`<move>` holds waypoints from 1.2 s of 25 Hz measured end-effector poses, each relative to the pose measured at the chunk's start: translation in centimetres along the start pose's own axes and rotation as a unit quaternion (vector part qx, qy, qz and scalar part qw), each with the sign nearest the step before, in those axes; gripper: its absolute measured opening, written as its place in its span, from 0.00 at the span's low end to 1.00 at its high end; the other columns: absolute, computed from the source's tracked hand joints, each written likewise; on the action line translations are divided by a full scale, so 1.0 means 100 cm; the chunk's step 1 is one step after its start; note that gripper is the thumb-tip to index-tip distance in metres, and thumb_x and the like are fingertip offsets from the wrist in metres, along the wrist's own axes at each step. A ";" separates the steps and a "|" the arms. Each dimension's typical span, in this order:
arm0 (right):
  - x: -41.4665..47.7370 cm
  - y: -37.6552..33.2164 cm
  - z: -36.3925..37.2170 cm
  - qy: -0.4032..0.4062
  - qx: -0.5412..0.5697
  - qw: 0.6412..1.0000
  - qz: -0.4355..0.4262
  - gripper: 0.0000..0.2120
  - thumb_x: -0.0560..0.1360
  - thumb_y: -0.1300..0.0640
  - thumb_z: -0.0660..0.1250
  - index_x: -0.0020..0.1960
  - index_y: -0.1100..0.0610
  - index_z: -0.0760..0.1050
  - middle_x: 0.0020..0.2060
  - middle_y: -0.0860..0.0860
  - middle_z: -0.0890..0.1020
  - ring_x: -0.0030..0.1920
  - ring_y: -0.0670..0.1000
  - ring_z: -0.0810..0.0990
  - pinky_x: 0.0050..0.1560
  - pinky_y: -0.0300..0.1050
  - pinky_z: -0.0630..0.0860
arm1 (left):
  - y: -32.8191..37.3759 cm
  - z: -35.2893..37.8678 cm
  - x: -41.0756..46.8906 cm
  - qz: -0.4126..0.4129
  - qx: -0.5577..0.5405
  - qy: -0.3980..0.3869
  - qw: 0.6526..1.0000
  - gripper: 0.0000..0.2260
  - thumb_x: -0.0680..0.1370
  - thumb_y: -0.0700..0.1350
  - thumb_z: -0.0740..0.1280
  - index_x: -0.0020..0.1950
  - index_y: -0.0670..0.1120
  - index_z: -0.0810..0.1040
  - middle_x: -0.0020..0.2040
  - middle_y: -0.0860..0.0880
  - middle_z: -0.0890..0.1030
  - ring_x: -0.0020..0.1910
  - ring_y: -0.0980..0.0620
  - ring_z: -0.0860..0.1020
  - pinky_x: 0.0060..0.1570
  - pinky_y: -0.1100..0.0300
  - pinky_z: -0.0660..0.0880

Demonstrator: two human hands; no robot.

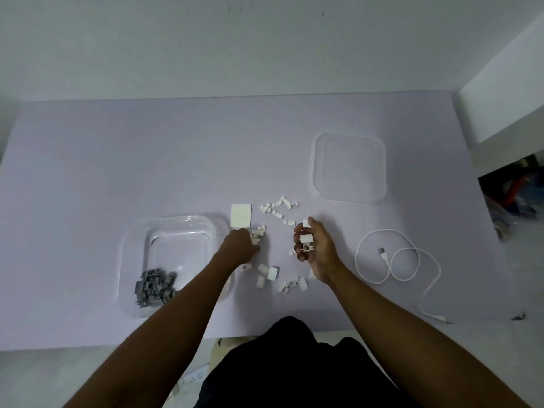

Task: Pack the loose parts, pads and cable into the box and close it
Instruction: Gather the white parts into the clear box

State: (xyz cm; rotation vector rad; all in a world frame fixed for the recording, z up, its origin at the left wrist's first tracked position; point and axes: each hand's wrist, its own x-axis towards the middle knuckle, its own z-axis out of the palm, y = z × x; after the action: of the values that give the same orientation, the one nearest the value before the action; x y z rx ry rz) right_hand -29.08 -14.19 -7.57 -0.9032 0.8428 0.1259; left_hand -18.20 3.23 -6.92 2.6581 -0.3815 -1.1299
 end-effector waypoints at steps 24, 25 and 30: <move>0.090 -0.064 0.007 0.131 -0.609 0.767 -0.156 0.22 0.79 0.52 0.65 0.73 0.49 0.69 0.61 0.60 0.81 0.61 0.63 0.78 0.60 0.52 0.76 | 0.005 -0.013 -0.004 -0.029 -0.242 0.061 0.968 0.17 0.80 0.51 0.63 0.44 0.38 0.80 0.37 0.43 0.83 0.32 0.48 0.77 0.36 0.57 0.70; 0.096 -0.068 0.009 0.130 -0.636 0.747 -0.140 0.25 0.79 0.51 0.64 0.75 0.48 0.65 0.62 0.61 0.79 0.62 0.63 0.77 0.60 0.53 0.75 | 0.006 -0.014 -0.005 -0.036 -0.249 0.060 0.966 0.18 0.80 0.52 0.63 0.44 0.37 0.80 0.36 0.43 0.82 0.30 0.50 0.75 0.34 0.58 0.69; 0.111 -0.071 0.010 0.132 -0.655 0.730 -0.144 0.22 0.78 0.52 0.65 0.71 0.50 0.70 0.62 0.60 0.80 0.61 0.62 0.79 0.58 0.50 0.76 | 0.007 -0.017 -0.009 -0.065 -0.259 0.021 0.963 0.13 0.79 0.44 0.61 0.45 0.36 0.80 0.31 0.47 0.81 0.25 0.54 0.71 0.24 0.64 0.65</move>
State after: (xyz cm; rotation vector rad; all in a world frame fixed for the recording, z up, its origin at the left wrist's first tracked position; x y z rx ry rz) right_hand -17.87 -20.64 -10.33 -2.4391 0.7973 0.3457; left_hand -17.65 3.00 -4.99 2.2584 0.0942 -1.0329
